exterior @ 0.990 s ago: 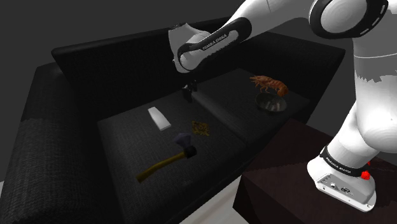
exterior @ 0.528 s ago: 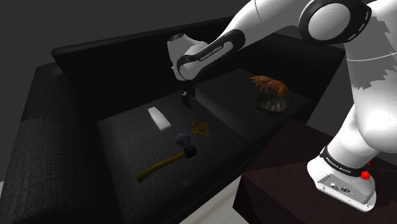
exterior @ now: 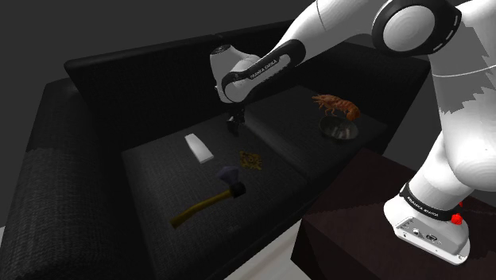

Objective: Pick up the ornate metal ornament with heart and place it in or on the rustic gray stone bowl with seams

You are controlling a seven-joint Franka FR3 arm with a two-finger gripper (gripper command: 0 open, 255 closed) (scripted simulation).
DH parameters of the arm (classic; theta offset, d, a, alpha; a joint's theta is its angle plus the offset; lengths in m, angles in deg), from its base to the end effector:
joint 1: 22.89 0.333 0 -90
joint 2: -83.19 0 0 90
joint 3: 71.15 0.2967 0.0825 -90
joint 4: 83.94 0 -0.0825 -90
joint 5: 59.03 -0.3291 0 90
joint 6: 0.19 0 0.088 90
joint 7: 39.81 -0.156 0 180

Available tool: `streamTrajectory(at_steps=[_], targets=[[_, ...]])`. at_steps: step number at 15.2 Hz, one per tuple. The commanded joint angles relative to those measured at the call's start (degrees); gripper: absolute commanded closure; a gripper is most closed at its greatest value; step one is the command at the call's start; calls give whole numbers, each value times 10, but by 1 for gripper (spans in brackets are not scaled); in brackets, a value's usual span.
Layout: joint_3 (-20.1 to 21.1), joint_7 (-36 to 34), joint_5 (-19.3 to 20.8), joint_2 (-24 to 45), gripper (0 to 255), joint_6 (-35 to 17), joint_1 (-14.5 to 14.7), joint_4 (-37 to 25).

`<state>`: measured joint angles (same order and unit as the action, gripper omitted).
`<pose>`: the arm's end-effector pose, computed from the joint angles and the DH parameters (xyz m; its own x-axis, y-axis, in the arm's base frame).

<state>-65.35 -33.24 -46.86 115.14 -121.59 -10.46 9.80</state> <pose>0.5959 0.1712 0.2561 0.8584 0.5051 -0.0892 0.5125 -0.8517 0.1095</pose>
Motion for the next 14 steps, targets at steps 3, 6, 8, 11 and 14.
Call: streamTrajectory(at_steps=[3, 6, 8, 11, 14], targets=[[0, 0, 0, 0, 255, 0, 0, 0], [0, 0, 0, 0, 255, 0, 0, 0], [0, 0, 0, 0, 255, 0, 0, 0], [0, 0, 0, 0, 255, 0, 0, 0], [11, 5, -9, -35, 0, -53, -5, 75]])
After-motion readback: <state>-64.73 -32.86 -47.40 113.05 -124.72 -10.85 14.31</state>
